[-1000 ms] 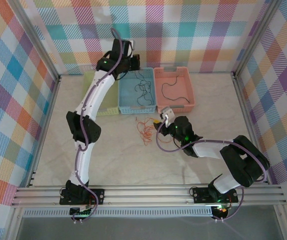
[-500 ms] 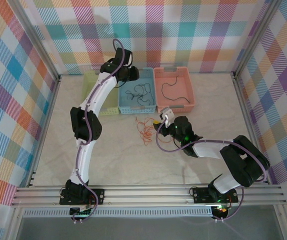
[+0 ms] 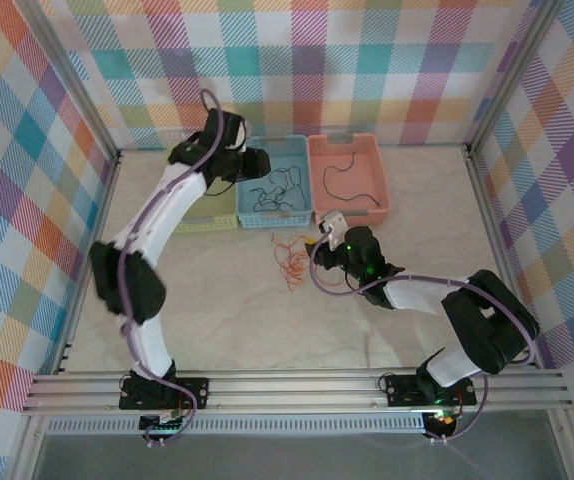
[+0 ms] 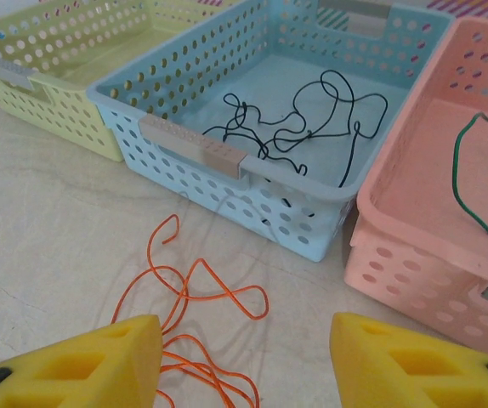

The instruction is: Untangle the cables

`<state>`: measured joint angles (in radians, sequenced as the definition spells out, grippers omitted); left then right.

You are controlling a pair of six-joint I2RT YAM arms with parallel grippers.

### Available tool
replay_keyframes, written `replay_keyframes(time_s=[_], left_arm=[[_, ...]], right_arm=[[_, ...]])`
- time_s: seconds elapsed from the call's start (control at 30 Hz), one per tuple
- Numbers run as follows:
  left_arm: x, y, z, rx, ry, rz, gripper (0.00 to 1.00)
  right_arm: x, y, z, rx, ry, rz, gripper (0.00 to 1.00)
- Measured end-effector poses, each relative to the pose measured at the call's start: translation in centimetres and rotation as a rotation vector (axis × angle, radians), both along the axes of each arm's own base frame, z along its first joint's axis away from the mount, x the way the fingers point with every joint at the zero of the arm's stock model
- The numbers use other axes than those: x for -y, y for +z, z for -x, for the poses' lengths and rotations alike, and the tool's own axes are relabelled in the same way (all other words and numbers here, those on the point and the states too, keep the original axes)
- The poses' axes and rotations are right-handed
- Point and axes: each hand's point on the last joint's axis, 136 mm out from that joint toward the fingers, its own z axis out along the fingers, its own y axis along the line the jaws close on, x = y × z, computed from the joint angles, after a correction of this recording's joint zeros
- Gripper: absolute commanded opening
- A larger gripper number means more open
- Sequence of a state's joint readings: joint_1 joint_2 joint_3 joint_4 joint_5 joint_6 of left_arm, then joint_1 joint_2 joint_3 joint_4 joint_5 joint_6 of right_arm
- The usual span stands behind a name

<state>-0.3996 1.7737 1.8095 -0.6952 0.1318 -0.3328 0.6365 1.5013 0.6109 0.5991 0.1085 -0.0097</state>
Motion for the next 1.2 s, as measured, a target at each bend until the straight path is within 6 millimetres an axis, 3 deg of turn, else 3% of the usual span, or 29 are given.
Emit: replay_keyframes(time_s=[0.1, 0.17, 0.3, 0.5, 0.77, 1.0, 1.2], left_arm=[[0.1, 2.6, 4.9, 0.076, -0.046, 0.059, 0.47], [-0.1, 3.0, 8.0, 0.102, -0.077, 0.087, 0.47], [-1.4, 0.7, 13.3, 0.106, -0.110, 0.110, 0.50], [-3.6, -3.9, 18.4, 0.049, -0.106, 0.121, 0.51], [-5.2, -4.2, 21.5, 0.084, -0.097, 0.152, 0.51], [-5.4, -4.9, 22.3, 0.065, -0.104, 0.150, 0.51], [-5.5, -4.7, 22.4, 0.069, -0.105, 0.152, 0.51]], right_arm=[[0.1, -0.1, -0.5, -0.037, -0.024, -0.006, 0.53], [0.4, -0.4, -0.9, -0.067, -0.040, -0.013, 0.52], [0.0, -1.6, -1.4, -0.135, -0.034, -0.013, 0.51], [-0.9, -3.6, -1.4, -0.238, 0.021, -0.024, 0.52], [-2.3, -3.6, -2.4, -0.325, 0.116, -0.036, 0.53], [-4.3, -3.8, -3.3, -0.388, 0.247, 0.013, 0.55], [-5.0, -5.9, -2.8, -0.451, 0.321, 0.064, 0.54]])
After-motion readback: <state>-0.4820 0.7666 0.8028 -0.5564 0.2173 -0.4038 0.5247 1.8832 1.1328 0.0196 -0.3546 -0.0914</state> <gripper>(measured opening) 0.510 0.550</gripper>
